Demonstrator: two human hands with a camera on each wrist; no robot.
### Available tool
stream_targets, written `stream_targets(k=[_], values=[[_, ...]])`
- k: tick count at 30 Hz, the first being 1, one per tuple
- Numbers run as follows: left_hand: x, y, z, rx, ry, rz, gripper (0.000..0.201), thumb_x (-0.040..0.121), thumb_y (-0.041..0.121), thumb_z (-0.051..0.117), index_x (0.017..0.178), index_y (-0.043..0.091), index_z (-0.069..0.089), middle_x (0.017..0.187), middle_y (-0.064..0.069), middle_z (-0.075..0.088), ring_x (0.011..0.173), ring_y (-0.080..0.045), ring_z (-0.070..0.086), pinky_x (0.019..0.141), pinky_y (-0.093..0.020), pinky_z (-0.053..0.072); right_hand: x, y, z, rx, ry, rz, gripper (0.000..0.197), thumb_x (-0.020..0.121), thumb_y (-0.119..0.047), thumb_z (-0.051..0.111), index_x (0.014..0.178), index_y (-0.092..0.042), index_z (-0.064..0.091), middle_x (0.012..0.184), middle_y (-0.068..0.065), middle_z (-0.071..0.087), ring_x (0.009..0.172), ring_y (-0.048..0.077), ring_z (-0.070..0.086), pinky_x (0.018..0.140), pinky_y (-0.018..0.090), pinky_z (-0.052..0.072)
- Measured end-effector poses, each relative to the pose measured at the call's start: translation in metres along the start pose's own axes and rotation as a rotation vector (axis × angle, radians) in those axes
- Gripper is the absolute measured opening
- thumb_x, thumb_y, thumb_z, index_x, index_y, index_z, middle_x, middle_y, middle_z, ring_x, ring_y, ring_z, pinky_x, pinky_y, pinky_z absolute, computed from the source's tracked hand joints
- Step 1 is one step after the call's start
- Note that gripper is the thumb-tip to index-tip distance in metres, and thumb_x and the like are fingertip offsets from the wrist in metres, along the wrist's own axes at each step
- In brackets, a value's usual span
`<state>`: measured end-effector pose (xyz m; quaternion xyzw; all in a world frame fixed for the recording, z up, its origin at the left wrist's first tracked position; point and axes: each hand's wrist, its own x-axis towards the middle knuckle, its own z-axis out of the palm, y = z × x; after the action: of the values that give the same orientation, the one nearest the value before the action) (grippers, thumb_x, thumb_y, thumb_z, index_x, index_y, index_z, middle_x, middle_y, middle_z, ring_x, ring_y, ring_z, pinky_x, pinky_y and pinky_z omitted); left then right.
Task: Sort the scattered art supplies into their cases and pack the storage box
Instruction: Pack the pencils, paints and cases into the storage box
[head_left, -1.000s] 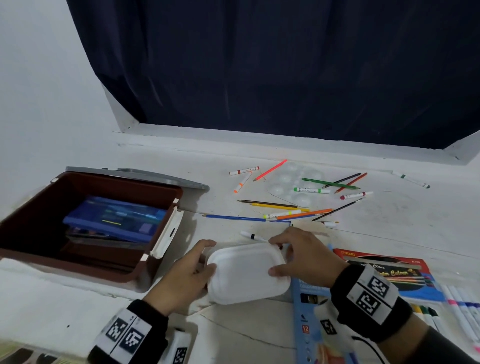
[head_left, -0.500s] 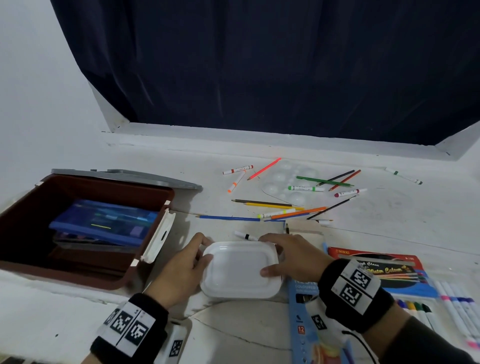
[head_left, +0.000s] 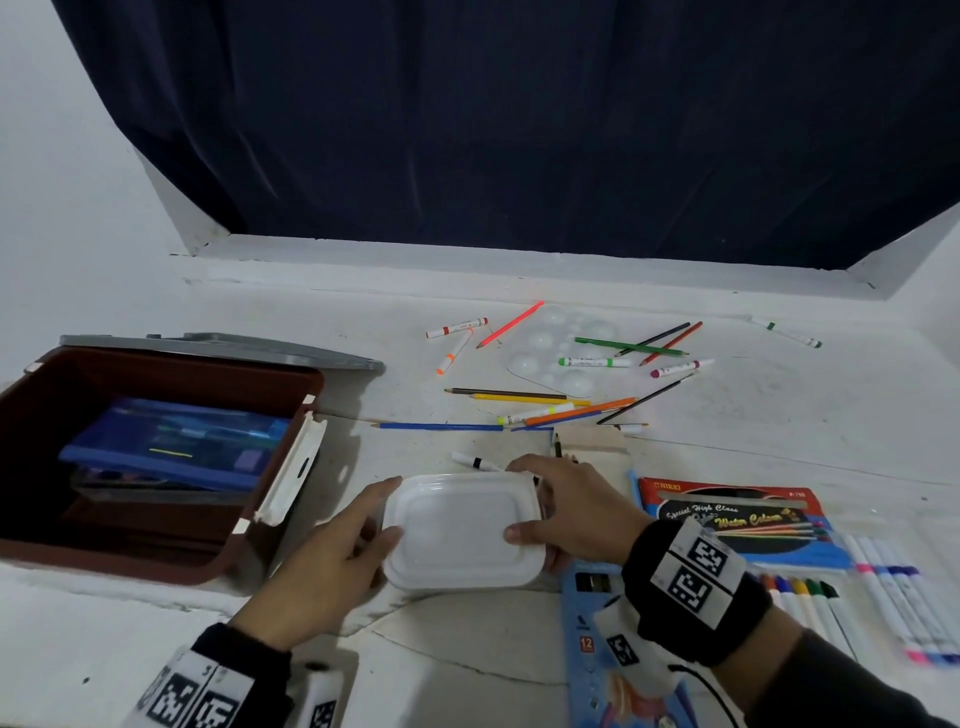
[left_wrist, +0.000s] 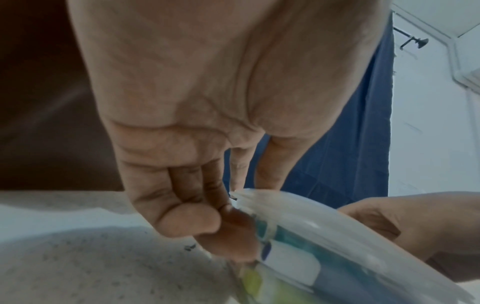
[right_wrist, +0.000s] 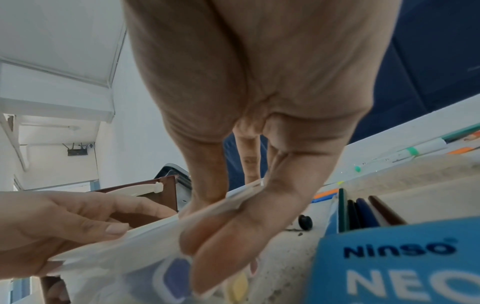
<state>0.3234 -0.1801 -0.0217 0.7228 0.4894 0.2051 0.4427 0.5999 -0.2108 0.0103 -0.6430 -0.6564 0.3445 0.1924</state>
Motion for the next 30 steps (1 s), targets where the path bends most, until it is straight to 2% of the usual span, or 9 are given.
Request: stream_targets(k=[4, 9, 13, 16, 21, 23, 25, 28, 30], values=[[0.003, -0.002, 0.001, -0.043, 0.028, -0.007, 0.046, 0.096, 0.019, 0.063, 0.130, 0.048, 0.050, 0.070, 0.001, 0.054, 0.058, -0.015, 0.055, 0.066, -0.034, 0.055, 0.000, -0.001, -0.001, -0.014, -0.014, -0.025, 0.060, 0.079, -0.030, 0.081, 0.131, -0.024, 0.053, 0.085, -0.022, 0.052, 0.074, -0.009, 0.051, 0.057, 0.003, 0.039], [0.008, -0.005, -0.001, -0.075, -0.009, -0.001, 0.048, 0.094, 0.015, 0.066, 0.132, 0.041, 0.053, 0.063, 0.007, 0.048, 0.058, -0.006, 0.047, 0.061, -0.025, 0.048, 0.003, 0.001, 0.000, 0.004, -0.026, -0.022, 0.060, 0.078, -0.031, 0.081, 0.130, -0.024, 0.051, 0.091, -0.018, 0.055, 0.077, -0.006, 0.053, 0.059, 0.008, 0.041], [0.010, -0.006, -0.005, -0.095, -0.018, 0.005, 0.048, 0.092, 0.014, 0.069, 0.121, 0.051, 0.056, 0.064, 0.003, 0.046, 0.060, -0.014, 0.047, 0.060, -0.025, 0.046, 0.003, 0.002, 0.002, 0.024, -0.027, -0.009, 0.059, 0.079, -0.030, 0.081, 0.129, -0.025, 0.050, 0.086, -0.019, 0.053, 0.075, -0.005, 0.053, 0.058, 0.010, 0.041], [0.012, -0.008, -0.003, -0.083, -0.015, 0.021, 0.050, 0.092, 0.015, 0.069, 0.117, 0.056, 0.055, 0.064, 0.000, 0.045, 0.059, -0.017, 0.045, 0.060, -0.028, 0.046, 0.001, 0.003, 0.004, 0.068, -0.031, 0.009, 0.056, 0.080, -0.027, 0.080, 0.128, -0.023, 0.050, 0.087, -0.014, 0.055, 0.074, -0.004, 0.055, 0.054, 0.013, 0.048], [0.016, -0.011, -0.004, -0.112, -0.005, 0.018, 0.051, 0.092, 0.015, 0.069, 0.118, 0.056, 0.056, 0.062, 0.003, 0.044, 0.059, -0.015, 0.044, 0.061, -0.031, 0.044, 0.005, 0.001, 0.002, 0.050, -0.100, 0.033, 0.055, 0.082, -0.029, 0.078, 0.124, -0.023, 0.044, 0.100, -0.002, 0.060, 0.078, 0.006, 0.059, 0.056, 0.017, 0.052], [0.017, -0.009, -0.003, -0.087, 0.006, 0.036, 0.050, 0.093, 0.014, 0.068, 0.119, 0.054, 0.056, 0.061, 0.006, 0.051, 0.058, -0.007, 0.047, 0.063, -0.024, 0.044, 0.007, 0.000, 0.001, 0.030, -0.113, 0.040, 0.056, 0.082, -0.030, 0.078, 0.124, -0.023, 0.042, 0.104, 0.001, 0.061, 0.079, 0.007, 0.059, 0.056, 0.017, 0.050], [0.014, -0.005, -0.001, -0.043, 0.030, 0.062, 0.049, 0.093, 0.013, 0.067, 0.119, 0.053, 0.052, 0.063, 0.012, 0.057, 0.059, -0.003, 0.051, 0.062, -0.017, 0.043, 0.006, 0.000, 0.001, 0.023, -0.104, 0.044, 0.057, 0.082, -0.030, 0.078, 0.126, -0.023, 0.042, 0.102, -0.001, 0.060, 0.077, 0.005, 0.057, 0.054, 0.014, 0.047], [0.009, -0.003, 0.001, 0.054, 0.076, 0.072, 0.049, 0.094, 0.021, 0.067, 0.120, 0.058, 0.047, 0.071, 0.001, 0.057, 0.065, -0.010, 0.055, 0.067, -0.020, 0.047, 0.000, -0.001, 0.003, 0.067, -0.067, 0.044, 0.056, 0.082, -0.027, 0.078, 0.127, -0.021, 0.045, 0.088, -0.008, 0.056, 0.072, 0.002, 0.056, 0.047, 0.013, 0.048], [0.006, -0.002, 0.001, 0.074, 0.095, 0.066, 0.047, 0.094, 0.023, 0.066, 0.122, 0.056, 0.047, 0.074, 0.001, 0.058, 0.067, -0.010, 0.057, 0.068, -0.022, 0.050, -0.004, -0.002, 0.005, 0.070, -0.029, 0.038, 0.055, 0.082, -0.027, 0.078, 0.128, -0.020, 0.048, 0.086, -0.012, 0.055, 0.072, 0.001, 0.056, 0.051, 0.011, 0.048]])
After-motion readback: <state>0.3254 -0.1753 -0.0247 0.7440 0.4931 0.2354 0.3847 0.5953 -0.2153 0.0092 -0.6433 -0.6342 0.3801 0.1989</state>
